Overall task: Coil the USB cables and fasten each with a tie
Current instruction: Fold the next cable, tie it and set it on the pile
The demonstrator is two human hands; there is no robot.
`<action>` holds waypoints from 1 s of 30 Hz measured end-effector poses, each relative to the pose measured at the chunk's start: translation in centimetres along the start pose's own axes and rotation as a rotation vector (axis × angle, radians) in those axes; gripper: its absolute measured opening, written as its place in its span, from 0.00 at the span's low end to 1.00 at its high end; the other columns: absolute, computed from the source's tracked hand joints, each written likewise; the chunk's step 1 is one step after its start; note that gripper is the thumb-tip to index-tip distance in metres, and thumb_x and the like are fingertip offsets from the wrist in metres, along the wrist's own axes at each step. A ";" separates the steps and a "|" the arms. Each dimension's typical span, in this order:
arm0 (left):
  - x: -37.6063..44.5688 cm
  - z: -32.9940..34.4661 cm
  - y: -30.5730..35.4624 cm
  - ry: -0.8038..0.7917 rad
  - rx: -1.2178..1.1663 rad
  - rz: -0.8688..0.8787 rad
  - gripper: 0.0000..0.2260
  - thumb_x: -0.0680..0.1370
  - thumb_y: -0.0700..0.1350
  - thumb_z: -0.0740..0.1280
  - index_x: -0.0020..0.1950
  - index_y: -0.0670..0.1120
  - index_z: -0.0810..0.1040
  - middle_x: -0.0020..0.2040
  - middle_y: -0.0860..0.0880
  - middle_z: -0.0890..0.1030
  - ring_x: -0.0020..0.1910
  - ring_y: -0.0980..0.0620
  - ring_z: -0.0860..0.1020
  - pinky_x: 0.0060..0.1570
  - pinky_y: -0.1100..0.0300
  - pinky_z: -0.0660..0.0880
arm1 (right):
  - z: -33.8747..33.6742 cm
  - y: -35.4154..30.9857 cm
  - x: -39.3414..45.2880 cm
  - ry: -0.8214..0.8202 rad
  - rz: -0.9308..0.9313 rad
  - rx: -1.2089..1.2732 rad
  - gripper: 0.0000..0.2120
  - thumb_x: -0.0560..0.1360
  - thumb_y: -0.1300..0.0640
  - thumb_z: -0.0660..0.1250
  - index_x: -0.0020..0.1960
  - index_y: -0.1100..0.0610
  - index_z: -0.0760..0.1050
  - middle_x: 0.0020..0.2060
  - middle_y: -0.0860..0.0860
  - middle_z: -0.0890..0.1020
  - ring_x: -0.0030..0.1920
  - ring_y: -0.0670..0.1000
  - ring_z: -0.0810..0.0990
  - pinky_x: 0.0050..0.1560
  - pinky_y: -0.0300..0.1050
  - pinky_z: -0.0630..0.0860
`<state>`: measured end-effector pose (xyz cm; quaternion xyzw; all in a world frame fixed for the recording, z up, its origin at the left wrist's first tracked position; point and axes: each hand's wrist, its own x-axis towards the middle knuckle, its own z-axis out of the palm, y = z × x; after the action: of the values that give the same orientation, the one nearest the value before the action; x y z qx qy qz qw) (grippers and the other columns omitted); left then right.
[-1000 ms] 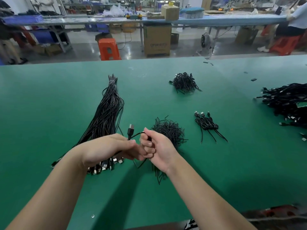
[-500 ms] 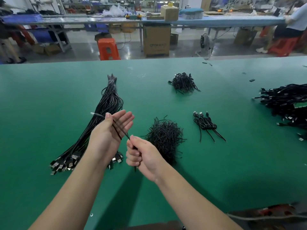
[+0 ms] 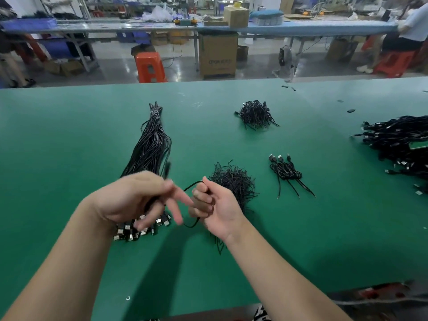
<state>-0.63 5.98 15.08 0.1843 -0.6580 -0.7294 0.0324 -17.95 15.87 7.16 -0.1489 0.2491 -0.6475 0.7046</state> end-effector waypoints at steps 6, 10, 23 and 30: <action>1.5 1.0 -1.1 0.288 0.181 -0.246 0.19 0.84 0.52 0.58 0.57 0.39 0.82 0.50 0.38 0.85 0.44 0.38 0.85 0.40 0.52 0.83 | 0.7 -0.8 0.7 0.035 -0.036 -0.282 0.19 0.84 0.51 0.58 0.35 0.52 0.74 0.26 0.45 0.63 0.25 0.45 0.57 0.27 0.39 0.55; 1.8 1.0 -1.9 0.355 0.481 -0.312 0.16 0.84 0.50 0.58 0.65 0.44 0.79 0.52 0.51 0.85 0.53 0.53 0.84 0.61 0.51 0.78 | 0.4 -0.7 0.4 0.023 -0.056 -0.432 0.18 0.84 0.52 0.58 0.36 0.53 0.74 0.27 0.47 0.63 0.26 0.46 0.58 0.29 0.41 0.54; 4.4 3.0 -3.5 0.694 0.103 0.254 0.18 0.84 0.51 0.56 0.71 0.48 0.73 0.62 0.54 0.82 0.65 0.57 0.77 0.70 0.60 0.69 | 1.4 -0.4 0.4 -0.051 -0.091 -0.368 0.17 0.84 0.51 0.58 0.38 0.53 0.72 0.27 0.47 0.63 0.26 0.45 0.59 0.28 0.37 0.58; 5.7 3.6 -1.1 0.751 -0.596 0.526 0.21 0.86 0.50 0.49 0.63 0.38 0.74 0.54 0.42 0.84 0.59 0.46 0.82 0.60 0.55 0.78 | 0.9 0.4 0.4 -0.059 -0.074 -0.383 0.16 0.83 0.50 0.60 0.37 0.52 0.72 0.27 0.46 0.63 0.27 0.45 0.58 0.28 0.36 0.59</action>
<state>-6.79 7.91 12.95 0.2441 -0.3900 -0.7355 0.4973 -17.12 15.40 7.67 -0.3083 0.3412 -0.6091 0.6461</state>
